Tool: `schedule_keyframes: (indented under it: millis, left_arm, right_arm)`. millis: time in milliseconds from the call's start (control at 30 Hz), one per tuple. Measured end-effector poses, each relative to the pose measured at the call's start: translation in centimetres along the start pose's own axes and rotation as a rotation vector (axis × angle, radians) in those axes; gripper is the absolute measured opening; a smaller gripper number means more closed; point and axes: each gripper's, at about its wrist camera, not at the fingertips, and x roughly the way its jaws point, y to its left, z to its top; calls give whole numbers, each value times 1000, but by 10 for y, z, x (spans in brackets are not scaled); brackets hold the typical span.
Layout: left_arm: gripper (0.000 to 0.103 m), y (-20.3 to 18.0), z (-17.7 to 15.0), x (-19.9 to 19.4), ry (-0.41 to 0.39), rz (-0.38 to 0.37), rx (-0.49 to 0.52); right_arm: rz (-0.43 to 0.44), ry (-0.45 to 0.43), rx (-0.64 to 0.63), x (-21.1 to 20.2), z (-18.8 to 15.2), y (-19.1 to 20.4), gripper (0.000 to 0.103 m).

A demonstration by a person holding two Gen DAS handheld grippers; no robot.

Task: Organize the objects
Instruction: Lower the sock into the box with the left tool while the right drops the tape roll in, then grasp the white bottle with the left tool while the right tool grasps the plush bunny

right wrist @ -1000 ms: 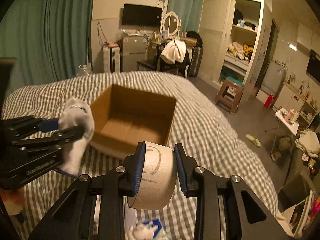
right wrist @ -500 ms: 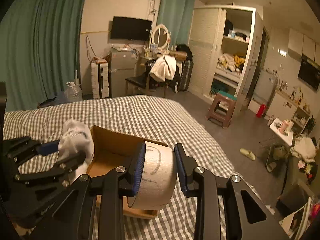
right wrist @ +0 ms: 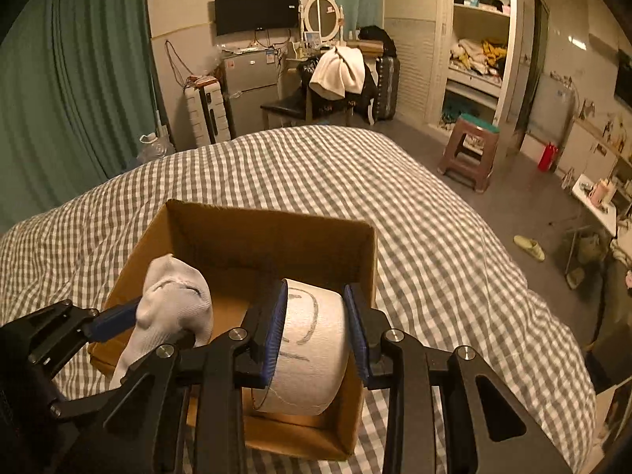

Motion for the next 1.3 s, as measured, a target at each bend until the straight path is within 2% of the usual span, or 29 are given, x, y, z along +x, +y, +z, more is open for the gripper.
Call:
schedule_keyframes:
  millis: [33,67,100,167,233,300,433,600,733,867,967,1133,1300]
  left_arm:
    - [46,-1,0,-1,-1,7,-1]
    - [52,-3,-2,-5,-5,13,-1]
    - [56,-3,-1,-8,-11,22,-2]
    - [79,-3,-1,-17,-36,38,-12]
    - [88,0,-1,-30,-74,53,-38]
    - [89,0,2,-42,-81,45,-56]
    - [91,3,10,-66,-95,66,-82]
    - [95,3,3,-108,-121,93,-112]
    - [98,-5,-13,-139,-136,130,-119]
    - [99,-14,-36,-154,-129,137,-134]
    - [99,-24,-59,-151,-97,154,-141]
    - [99,-40,-102,-132,-30,209,-97]
    - [99,-43,-145,-97,66,180,-114]
  right_arm:
    - [6,0,0,-2,-2,-1,31]
    - [8,-5,2,-4,-1,-3,40]
    - [8,-15,8,-10,-1,-6,55]
    - [13,-38,22,-21,-2,-10,66]
    - [28,-69,43,-37,0,-15,69]
    - [31,-93,73,-54,1,-22,77]
    - [16,-134,89,-89,5,-30,77]
    - [15,-167,86,-139,-4,-37,80]
    - [17,-151,36,-178,-27,-37,81]
    - [-6,-99,-52,-197,-59,-30,81]
    - [-10,-51,-86,-198,-93,-28,81]
    - [10,41,-98,-170,-134,-24,81]
    - [22,158,-97,-128,-166,-14,81]
